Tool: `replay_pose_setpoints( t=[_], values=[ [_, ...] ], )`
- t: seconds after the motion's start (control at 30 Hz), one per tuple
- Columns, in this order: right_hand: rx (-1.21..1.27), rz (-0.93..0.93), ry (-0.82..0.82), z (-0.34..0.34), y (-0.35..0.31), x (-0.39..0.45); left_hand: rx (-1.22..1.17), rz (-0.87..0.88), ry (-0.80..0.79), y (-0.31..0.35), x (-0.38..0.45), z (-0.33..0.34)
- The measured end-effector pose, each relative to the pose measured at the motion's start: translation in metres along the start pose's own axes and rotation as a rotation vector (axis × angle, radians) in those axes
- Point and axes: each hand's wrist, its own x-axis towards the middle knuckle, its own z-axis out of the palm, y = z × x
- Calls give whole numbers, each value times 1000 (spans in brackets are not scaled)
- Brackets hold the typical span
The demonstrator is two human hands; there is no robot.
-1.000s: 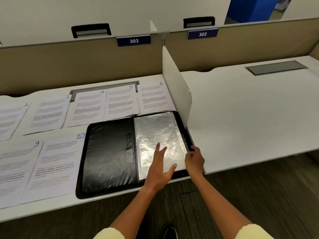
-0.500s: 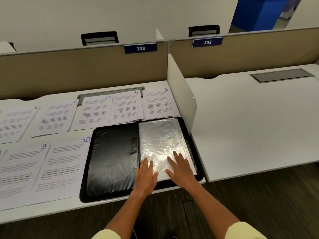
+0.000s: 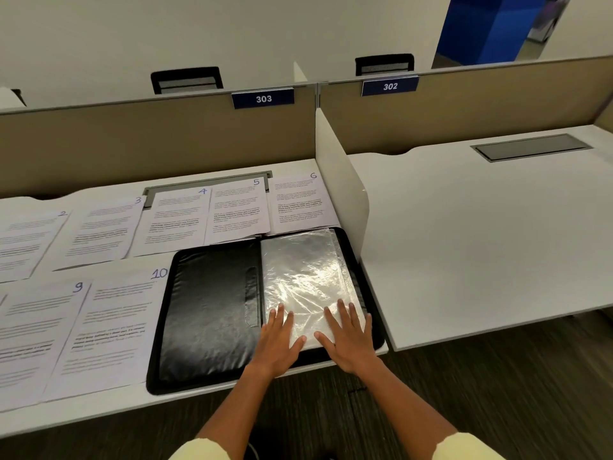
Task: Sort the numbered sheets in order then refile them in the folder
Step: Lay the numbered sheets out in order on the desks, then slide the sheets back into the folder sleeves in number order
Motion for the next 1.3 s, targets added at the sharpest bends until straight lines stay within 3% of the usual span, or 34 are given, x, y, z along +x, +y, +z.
replay_pose_setpoints(
  t=[0.33,0.6,0.87,1.3],
  values=[
    [-14,-63,224,-22,-26,15,-35,-90,269,-16,-22,-19],
    [-51,-182,241,-24,-82,33,-41,-231,396,-73,-54,-52],
    [-101,-284,207,-13,-184,53,-45,-344,476,-151,-98,-78],
    [-141,-409,198,34,-404,55,-2,-477,570,-348,-184,-126]
  ],
)
